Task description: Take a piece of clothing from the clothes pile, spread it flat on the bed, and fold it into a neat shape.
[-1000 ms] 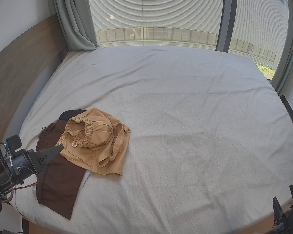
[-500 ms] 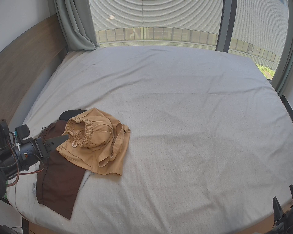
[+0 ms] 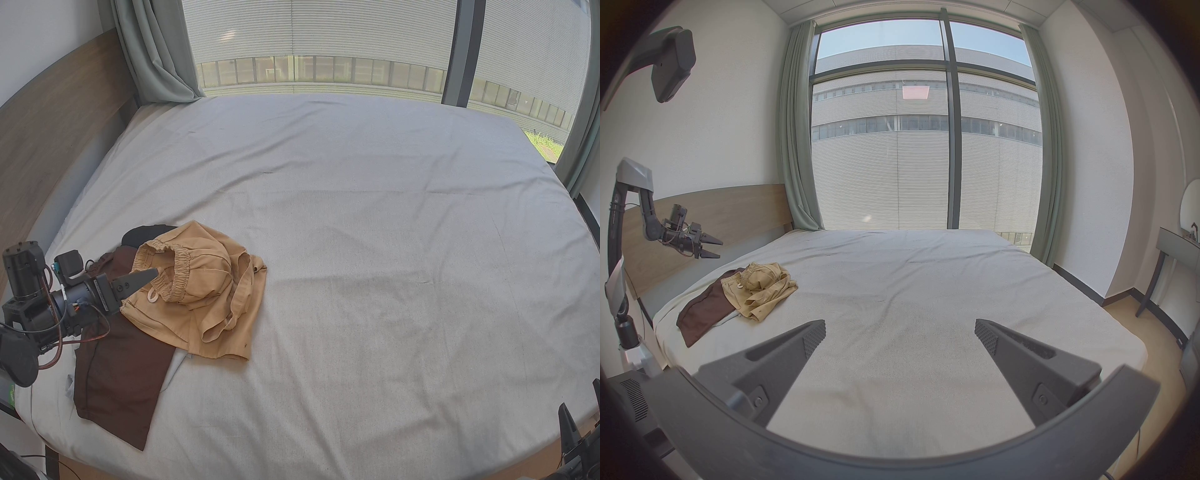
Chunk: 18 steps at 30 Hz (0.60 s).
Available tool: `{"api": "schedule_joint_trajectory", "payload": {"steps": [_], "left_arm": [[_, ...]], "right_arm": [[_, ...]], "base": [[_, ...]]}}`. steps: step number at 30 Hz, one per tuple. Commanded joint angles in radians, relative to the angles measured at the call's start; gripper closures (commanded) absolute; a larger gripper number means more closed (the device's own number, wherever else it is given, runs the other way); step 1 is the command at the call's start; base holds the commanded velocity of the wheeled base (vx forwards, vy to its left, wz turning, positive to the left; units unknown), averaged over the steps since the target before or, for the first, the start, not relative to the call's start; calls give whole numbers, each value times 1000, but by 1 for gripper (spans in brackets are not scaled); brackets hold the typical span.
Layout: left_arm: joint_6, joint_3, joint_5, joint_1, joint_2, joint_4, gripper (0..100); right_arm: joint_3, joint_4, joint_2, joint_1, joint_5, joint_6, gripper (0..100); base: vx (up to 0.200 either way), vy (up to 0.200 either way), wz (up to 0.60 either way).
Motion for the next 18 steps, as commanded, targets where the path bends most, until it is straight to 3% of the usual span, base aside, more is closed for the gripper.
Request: {"api": "schedule_joint_trajectory", "payload": {"steps": [1, 18], "left_arm": [[-2, -45, -7, -1, 122, -34, 0], [-2, -263, -7, -21, 354, -43, 0]], "right_arm": [[18, 0, -16, 0, 1, 0, 0], [18, 0, -16, 0, 1, 0, 0]], "base": [[0, 0, 0], [0, 0, 0]]}}
